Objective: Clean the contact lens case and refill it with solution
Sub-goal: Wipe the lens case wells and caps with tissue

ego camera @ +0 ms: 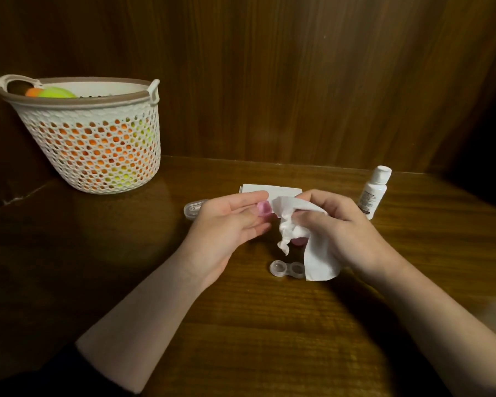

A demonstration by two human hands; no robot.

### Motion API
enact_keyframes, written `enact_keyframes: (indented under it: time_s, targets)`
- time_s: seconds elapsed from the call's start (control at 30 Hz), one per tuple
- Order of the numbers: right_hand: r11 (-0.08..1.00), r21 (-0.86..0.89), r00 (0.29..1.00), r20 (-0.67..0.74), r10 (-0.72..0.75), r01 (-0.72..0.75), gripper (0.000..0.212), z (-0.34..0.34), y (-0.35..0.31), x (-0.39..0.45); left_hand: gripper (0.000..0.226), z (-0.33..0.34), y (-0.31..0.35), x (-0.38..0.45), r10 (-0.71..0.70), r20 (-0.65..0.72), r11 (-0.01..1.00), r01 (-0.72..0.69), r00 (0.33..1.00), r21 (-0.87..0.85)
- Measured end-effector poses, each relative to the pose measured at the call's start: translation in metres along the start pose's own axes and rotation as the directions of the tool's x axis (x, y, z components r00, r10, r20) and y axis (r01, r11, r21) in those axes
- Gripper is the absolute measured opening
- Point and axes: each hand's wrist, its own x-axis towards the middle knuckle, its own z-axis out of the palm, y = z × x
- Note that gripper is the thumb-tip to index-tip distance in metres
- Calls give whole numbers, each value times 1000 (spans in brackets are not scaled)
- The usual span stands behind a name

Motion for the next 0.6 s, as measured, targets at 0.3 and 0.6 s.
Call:
enact_keyframes:
  time_s: [0.3, 0.6]
  targets:
    - [999, -44, 1000, 11, -16, 16, 32, -1, -2, -1, 34, 3, 0, -4, -20, 133, 1000, 17, 991, 25]
    - [959, -282, 990, -140, -24, -17, 15, 0, -1, 0, 31, 4, -1, -5, -11, 196, 997, -6, 981, 83]
